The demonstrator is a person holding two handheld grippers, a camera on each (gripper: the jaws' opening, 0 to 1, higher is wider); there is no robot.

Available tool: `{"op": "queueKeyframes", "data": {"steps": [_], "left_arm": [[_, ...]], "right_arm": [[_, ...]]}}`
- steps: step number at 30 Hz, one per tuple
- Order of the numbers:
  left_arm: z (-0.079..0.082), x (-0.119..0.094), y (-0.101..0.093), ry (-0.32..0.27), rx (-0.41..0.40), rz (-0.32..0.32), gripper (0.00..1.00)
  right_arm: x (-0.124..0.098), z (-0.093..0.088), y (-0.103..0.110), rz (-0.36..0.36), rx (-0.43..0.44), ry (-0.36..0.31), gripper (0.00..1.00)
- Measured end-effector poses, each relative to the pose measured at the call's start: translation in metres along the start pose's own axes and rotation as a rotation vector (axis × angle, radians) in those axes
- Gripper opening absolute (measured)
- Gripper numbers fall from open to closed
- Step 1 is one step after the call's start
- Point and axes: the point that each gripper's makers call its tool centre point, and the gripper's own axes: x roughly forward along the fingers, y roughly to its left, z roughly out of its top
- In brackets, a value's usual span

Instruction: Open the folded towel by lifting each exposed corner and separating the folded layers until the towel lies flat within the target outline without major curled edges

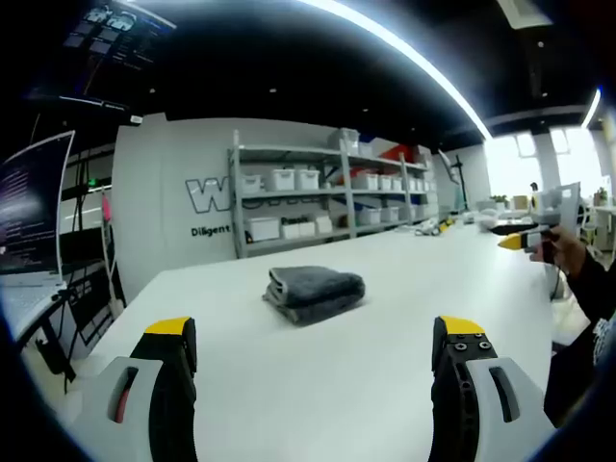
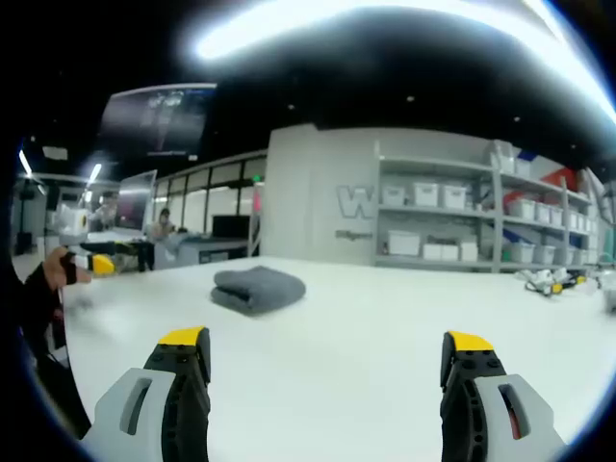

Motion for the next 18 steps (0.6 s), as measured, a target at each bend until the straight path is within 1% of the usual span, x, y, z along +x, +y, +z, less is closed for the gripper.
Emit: {"op": "queueKeyframes", "data": {"steps": [10, 16, 18], "left_arm": [[-0.0047, 0.0017, 0.0026, 0.017, -0.004, 0.001, 1.0], [-0.0033, 0.0015, 0.0023, 0.017, -0.001, 0.001, 1.0], [-0.003, 0.001, 0.0038, 0.02, 0.008, 0.011, 1.0]], "right_arm": [[0.0042, -0.0039, 0.0015, 0.005, -0.009, 0.019, 1.0], [0.005, -0.0051, 0.0011, 0.002, 0.001, 0.027, 1.0], [0.0048, -0.0054, 0.0011, 0.003, -0.001, 0.03, 1.0]]}}
